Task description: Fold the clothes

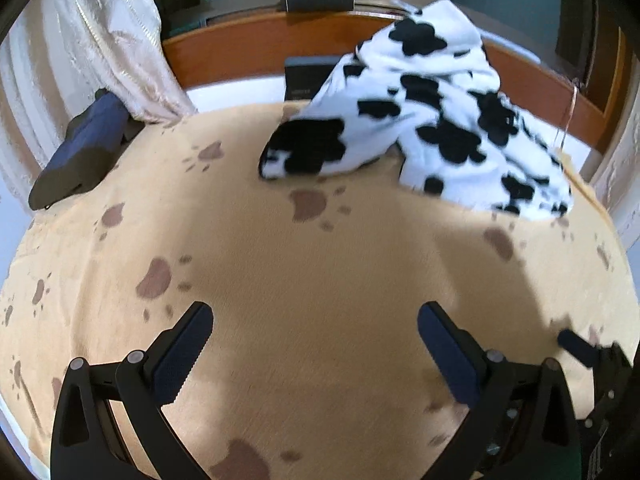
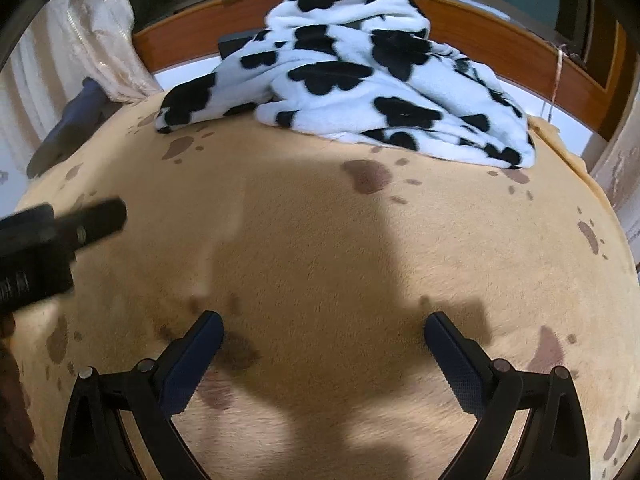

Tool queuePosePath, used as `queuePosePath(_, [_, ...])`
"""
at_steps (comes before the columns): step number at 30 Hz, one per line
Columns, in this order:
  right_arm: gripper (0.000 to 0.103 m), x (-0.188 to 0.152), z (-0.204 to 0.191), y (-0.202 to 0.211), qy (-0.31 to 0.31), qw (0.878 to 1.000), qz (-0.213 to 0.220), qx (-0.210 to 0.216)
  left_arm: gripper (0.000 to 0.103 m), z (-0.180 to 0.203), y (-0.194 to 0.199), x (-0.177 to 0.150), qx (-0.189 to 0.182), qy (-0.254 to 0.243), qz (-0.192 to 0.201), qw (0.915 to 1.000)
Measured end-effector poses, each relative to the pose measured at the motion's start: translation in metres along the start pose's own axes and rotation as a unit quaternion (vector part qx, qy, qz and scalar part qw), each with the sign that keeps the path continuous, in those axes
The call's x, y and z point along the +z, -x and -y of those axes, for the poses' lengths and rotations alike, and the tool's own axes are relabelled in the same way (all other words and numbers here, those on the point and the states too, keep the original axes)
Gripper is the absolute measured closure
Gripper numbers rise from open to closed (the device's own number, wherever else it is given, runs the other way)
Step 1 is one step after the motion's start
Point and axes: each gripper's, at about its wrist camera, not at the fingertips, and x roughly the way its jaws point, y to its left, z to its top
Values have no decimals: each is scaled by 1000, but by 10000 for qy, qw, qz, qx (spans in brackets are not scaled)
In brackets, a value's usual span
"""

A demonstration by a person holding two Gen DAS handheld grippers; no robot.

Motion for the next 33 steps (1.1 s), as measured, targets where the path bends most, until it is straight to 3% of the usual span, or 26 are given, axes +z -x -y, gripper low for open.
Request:
queuePosePath(6, [1,17,47,13,-514,9971,342,-441,0,8,-9,17,29,185,330,9993])
queuePosePath(10, [1,32,67,24,-545,9923,874,-690,0,4,-25,12,-2,351,363,9987])
queuePosePath(14, [1,55,75,25,-513,9899,1201,-553,0,-7,-41,4,41,514,298,9982])
queuePosePath(20, [1,109,65,18,-264,9846,1725,111,0,-27,-49,0,111,758,386,9963])
queuePosePath(27, [1,185,37,-1,156,9790,2031,19,0,-35,-50,3,119,829,384,9957])
queuePosePath(33, [1,201,19,-6,369,9729,2266,-280,0,-36,-55,2,86,866,287,9958])
